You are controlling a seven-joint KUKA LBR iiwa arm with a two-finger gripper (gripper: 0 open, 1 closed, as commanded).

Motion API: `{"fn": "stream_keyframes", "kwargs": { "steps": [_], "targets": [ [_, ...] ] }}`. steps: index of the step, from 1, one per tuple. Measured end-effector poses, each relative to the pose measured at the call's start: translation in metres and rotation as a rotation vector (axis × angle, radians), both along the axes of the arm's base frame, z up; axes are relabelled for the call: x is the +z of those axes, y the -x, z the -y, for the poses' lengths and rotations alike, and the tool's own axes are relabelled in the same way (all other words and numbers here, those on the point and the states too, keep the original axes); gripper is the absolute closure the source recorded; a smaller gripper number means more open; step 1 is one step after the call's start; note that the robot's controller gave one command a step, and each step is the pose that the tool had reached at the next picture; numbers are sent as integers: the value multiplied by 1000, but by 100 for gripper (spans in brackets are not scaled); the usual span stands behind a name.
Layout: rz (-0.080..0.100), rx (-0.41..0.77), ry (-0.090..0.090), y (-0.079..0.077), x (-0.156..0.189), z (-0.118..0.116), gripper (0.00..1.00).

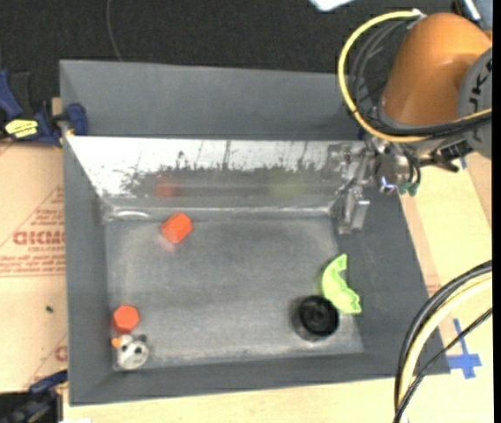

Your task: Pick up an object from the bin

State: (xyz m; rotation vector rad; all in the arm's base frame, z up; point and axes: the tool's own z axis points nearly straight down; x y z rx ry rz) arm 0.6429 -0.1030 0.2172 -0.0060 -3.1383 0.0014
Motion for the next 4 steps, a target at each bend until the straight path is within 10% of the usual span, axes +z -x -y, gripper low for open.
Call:
{"fn": "stream_keyframes", "kwargs": {
  "steps": [1,2,3,4],
  "targets": [
    [8,2,1,-1,6,0,0],
    [0,7,3,9,-31,59,0],
    [11,129,3,24,-51,18,0],
    [-1,247,3,55,-84,46,0]
  ]
}}
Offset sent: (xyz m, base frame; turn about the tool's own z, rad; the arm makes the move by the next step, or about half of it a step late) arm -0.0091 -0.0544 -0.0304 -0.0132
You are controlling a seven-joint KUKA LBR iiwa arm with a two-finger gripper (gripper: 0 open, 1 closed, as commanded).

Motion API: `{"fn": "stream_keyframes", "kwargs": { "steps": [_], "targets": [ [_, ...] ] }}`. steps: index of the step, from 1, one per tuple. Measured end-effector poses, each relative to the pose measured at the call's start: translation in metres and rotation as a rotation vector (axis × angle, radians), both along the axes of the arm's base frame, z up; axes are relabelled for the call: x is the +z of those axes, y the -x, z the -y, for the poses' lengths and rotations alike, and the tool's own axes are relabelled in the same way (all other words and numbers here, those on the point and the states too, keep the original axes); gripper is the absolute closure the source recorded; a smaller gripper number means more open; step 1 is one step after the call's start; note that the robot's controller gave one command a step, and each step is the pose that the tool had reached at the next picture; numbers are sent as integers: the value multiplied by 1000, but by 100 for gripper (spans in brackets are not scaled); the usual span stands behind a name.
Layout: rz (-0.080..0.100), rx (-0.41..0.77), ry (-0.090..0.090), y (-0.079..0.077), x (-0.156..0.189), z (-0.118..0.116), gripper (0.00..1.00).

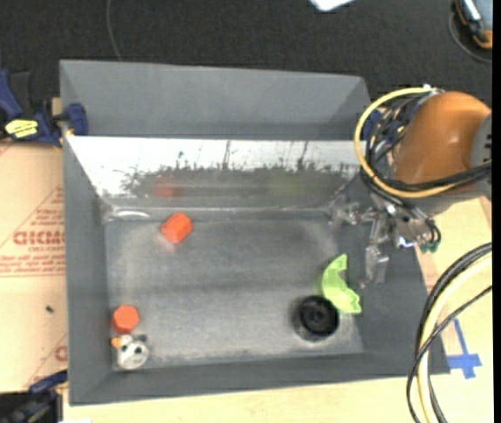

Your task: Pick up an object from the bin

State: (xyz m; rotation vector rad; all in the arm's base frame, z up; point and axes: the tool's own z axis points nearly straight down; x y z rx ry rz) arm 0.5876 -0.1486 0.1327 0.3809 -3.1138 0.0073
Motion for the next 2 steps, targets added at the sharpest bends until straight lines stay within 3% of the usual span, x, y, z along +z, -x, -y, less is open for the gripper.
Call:
{"fn": "stream_keyframes", "kwargs": {
  "steps": [1,2],
  "targets": [
    [14,59,0,-10,-62,3,0],
    [5,204,2,46,-61,1,100]
  ]
}}
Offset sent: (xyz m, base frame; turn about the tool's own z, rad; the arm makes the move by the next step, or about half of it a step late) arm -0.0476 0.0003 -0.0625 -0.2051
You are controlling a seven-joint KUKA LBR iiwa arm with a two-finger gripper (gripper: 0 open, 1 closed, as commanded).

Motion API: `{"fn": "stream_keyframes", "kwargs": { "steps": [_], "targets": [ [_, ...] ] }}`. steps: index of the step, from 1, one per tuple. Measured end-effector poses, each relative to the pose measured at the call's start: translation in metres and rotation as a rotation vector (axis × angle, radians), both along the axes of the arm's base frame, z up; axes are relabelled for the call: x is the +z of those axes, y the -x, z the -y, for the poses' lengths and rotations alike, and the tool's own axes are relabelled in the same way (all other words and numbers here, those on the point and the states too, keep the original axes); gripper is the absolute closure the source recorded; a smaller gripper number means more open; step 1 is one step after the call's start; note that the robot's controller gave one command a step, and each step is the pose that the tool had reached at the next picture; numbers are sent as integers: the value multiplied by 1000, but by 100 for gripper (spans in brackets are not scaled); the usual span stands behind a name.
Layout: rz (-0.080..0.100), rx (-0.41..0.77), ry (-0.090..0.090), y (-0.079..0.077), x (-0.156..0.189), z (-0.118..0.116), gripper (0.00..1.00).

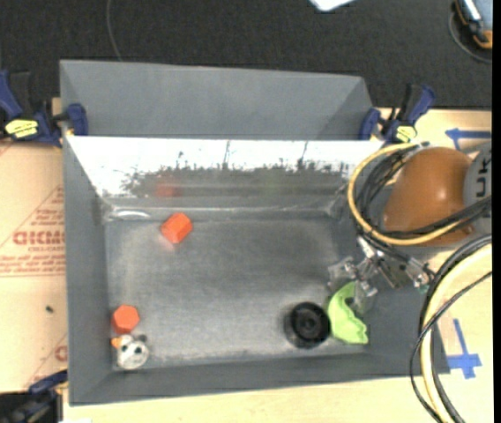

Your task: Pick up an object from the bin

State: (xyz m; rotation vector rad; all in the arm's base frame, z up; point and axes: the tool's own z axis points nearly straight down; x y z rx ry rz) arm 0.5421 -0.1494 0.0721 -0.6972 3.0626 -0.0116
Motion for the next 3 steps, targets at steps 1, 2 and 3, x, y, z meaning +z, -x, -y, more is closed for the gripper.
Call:
{"fn": "stream_keyframes", "kwargs": {
  "steps": [1,2,3],
  "targets": [
    [0,1,0,0,0,0,100],
    [4,-24,1,2,111,0,100],
    [4,-24,1,2,111,0,100]
  ]
}}
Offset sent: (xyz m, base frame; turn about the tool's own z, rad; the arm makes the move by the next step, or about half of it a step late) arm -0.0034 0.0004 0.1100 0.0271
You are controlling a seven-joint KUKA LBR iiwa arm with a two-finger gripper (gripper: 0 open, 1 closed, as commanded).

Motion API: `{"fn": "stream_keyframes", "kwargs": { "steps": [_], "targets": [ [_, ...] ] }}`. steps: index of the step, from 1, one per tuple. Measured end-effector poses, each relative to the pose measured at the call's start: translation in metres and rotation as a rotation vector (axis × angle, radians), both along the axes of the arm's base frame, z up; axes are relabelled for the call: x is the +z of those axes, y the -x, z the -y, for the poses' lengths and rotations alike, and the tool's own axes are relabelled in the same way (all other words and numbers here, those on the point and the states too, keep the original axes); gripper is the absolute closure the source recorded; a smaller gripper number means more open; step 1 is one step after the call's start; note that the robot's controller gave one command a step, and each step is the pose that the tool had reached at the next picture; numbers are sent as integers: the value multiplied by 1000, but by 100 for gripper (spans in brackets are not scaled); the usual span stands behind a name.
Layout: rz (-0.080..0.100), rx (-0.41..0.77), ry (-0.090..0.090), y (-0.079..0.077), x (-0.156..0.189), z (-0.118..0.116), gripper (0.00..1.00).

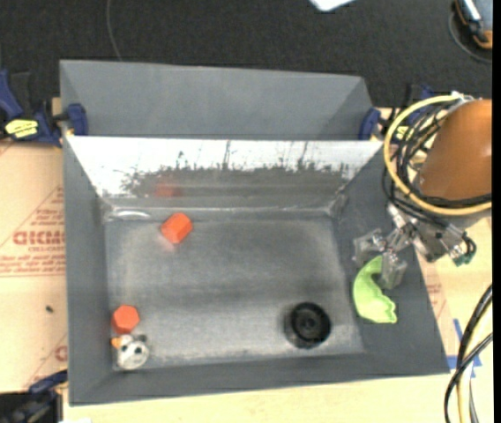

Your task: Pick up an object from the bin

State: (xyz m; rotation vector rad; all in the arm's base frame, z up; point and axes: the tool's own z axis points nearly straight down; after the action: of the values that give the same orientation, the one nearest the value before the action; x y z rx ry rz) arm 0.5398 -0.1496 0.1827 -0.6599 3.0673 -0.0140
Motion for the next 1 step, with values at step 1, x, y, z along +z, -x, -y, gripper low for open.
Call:
{"fn": "stream_keyframes", "kwargs": {
  "steps": [1],
  "targets": [
    [-2,187,1,4,-8,-22,100]
  ]
}}
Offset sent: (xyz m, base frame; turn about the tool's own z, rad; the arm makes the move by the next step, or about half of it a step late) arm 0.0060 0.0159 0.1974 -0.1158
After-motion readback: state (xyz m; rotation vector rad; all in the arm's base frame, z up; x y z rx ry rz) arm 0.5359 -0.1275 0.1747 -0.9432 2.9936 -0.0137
